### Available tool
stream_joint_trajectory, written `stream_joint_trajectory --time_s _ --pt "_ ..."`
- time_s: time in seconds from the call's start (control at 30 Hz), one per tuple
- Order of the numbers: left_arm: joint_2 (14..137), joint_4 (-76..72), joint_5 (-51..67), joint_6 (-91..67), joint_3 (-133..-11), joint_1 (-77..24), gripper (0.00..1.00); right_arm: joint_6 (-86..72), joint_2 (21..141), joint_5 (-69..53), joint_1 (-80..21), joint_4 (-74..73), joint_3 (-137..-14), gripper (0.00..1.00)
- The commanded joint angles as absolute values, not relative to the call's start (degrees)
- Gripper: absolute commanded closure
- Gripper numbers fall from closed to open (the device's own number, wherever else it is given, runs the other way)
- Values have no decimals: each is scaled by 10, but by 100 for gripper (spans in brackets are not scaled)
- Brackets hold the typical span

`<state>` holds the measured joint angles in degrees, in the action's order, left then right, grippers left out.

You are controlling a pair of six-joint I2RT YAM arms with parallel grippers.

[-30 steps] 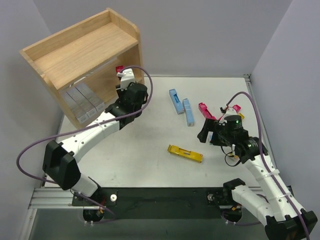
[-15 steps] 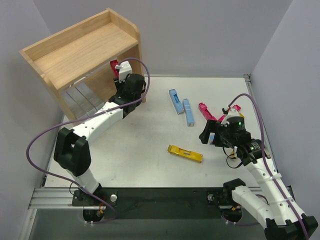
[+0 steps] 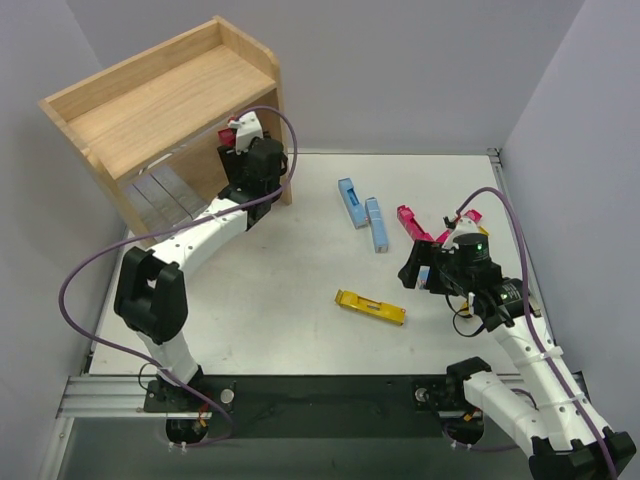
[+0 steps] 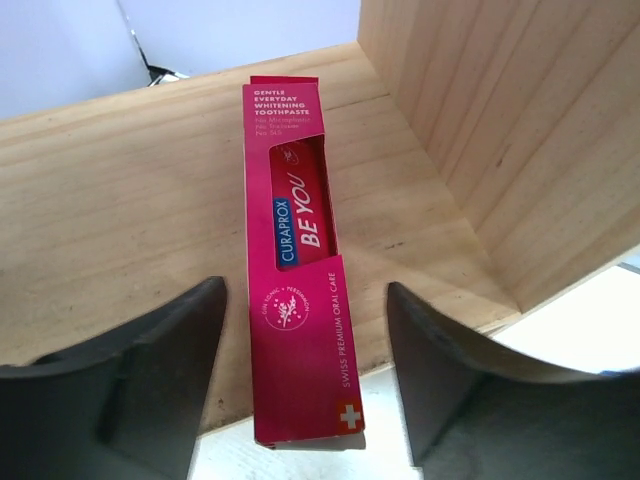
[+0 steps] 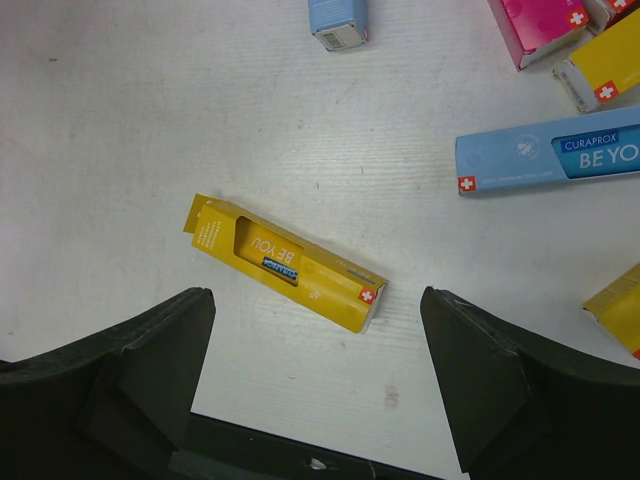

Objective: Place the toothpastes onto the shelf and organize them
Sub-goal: Place the toothpaste on the shelf.

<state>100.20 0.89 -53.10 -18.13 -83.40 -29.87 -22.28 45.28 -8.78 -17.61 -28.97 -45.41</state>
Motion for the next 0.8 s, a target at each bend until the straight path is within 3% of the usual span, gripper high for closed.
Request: stream_joint_trajectory --time_s 0.0,0.4,0.77 --pt "981 -30 -503 -164 -853 -298 20 -214 451 -84 -173 -302 -454 12" --pt "837 -1 -327 -138 -768 -302 6 -216 459 -86 -171 -304 -454 12" --pt "737 -36 -88 -121 -626 -211 21 -216 458 -94 -168 -304 -448 12"
